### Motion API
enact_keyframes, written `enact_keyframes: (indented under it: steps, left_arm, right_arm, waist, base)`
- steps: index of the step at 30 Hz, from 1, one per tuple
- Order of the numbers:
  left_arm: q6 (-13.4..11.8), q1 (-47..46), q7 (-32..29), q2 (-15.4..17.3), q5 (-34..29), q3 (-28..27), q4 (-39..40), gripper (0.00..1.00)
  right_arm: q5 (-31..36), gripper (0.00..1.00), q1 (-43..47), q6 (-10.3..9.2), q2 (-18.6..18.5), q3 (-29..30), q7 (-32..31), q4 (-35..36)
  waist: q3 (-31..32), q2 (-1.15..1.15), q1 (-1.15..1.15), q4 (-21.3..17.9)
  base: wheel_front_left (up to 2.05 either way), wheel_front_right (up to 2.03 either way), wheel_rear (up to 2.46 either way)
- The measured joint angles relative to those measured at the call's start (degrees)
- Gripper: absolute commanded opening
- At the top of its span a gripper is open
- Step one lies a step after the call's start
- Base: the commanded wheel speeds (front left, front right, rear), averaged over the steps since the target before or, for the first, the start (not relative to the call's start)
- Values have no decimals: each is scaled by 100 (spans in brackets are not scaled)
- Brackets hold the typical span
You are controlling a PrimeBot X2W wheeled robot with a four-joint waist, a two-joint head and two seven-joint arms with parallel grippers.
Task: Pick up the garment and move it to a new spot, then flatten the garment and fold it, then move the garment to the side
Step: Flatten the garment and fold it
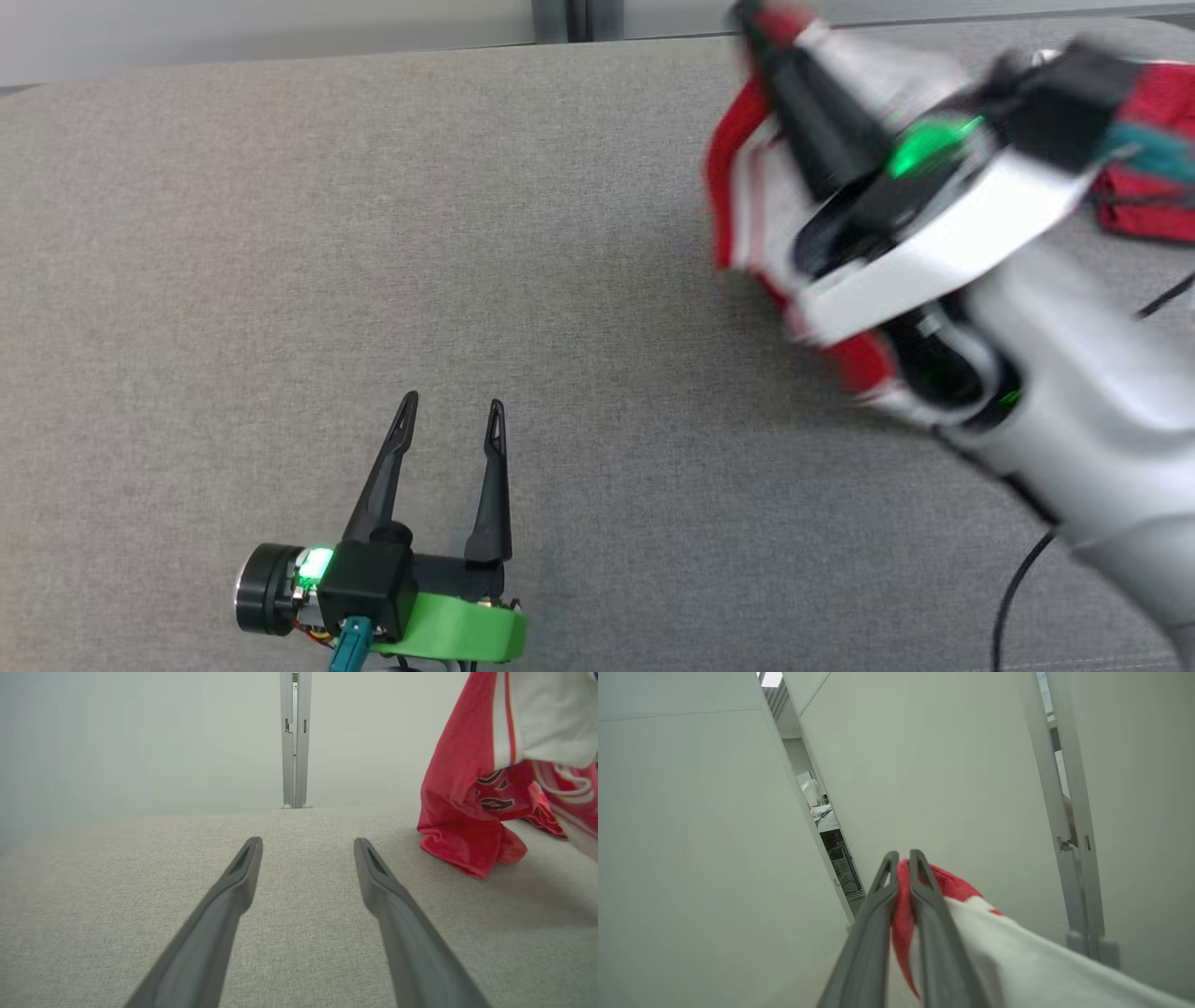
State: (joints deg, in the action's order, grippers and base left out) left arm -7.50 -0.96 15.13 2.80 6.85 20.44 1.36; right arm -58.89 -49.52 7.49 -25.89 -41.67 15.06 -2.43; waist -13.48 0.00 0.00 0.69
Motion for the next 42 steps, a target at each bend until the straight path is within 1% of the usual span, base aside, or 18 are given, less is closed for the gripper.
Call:
enact_keyframes:
  steps: [6, 7, 8, 9, 13, 16, 19, 22, 24, 25, 27, 29, 31, 33, 36, 39, 42]
  left_arm:
    - [19, -31, 0, 0, -3, -73, -7, 100]
    - [19, -31, 0, 0, -3, -81, -7, 100]
    - [19, -32, 0, 0, -3, -80, -8, 100]
    - [19, -32, 0, 0, -4, -85, -12, 100]
    - [16, -40, 0, 0, -31, -83, -19, 100]
    - [-2, -42, 0, 0, -38, -110, -18, 100]
    - [-7, -42, 0, 0, -94, -137, 30, 100]
    - [-4, -48, 0, 1, -158, -138, 134, 100]
    - [100, -95, 0, 1, -334, -41, 181, 100]
    - [158, -132, 0, 7, -425, 26, 176, 100]
    - [320, -241, 0, 49, -654, 265, 124, 100]
    - [474, -377, 0, 156, -883, 577, -34, 100]
    - [604, -586, 0, 319, -1210, 945, -330, 100]
    - [697, -853, -1, 441, -1506, 1317, -794, 100]
    - [837, -1289, 0, 522, -1781, 1762, -1396, 100]
    - [1053, -1751, 0, 412, -1789, 2145, -1823, 100]
    - [1127, -2126, 1, 333, -1839, 2425, -2329, 100]
  right_arm:
    - [-166, 0, 394, 0, 749, -1132, -1, -460]
    - [-223, 5, 456, -1, 883, -1263, -1, -550]
    - [-265, 82, 483, -1, 964, -1401, -1, -633]
    - [-291, 100, 506, 0, 1079, -1566, -1, -734]
    - [-397, 100, 520, 0, 1285, -1684, -1, -824]
    - [-359, 100, 472, 0, 1235, -1499, -1, -731]
    - [42, 100, 449, 0, 954, -1135, 0, -580]
    - [708, 100, 544, 0, 593, -567, -1, -495]
    - [1141, 100, 838, 0, 405, -42, 0, -466]
    - [1240, 100, 987, 0, 368, 178, -1, -454]
    - [1546, 100, 1354, 0, 293, 739, 0, -431]
    - [1702, 100, 1707, 0, 265, 1206, -1, -419]
    - [1867, 100, 2036, 0, 250, 1600, 0, -391]
    - [1959, 100, 2361, 0, 304, 1926, 0, -332]
    - [2038, 100, 2686, 0, 409, 2209, -1, -247]
    - [2080, 100, 2860, 0, 531, 2428, 0, -188]
    - [2107, 100, 2939, 0, 653, 2518, 0, -137]
  waist:
    - [-28, 0, 0, 118]
    - [-29, 0, 0, 132]
    - [-28, 0, 0, 139]
    - [-20, 0, 0, 146]
    - [12, 0, 0, 146]
    - [45, 0, 0, 110]
    - [98, 0, 0, 66]
    - [155, 0, 0, 7]
    - [191, 0, 0, -47]
    - [203, 0, 0, -70]
    - [228, 0, 0, -132]
    - [241, 0, 0, -191]
    - [239, 0, 0, -254]
    - [222, 0, 0, -333]
    - [176, 0, 0, -463]
    - [110, 0, 0, -608]
    - [39, 0, 0, -763]
  base:
    - [0, 0, 0]
    - [0, 0, 0]
    - [0, 0, 0]
    - [0, 0, 0]
    - [0, 0, 0]
    - [0, 0, 0]
    - [0, 0, 0]
    - [0, 0, 0]
    - [0, 0, 0]
    - [0, 0, 0]
    - [0, 0, 0]
    - [0, 0, 0]
    - [0, 0, 0]
    - [0, 0, 0]
    - [0, 0, 0]
    - [0, 0, 0]
    - [0, 0, 0]
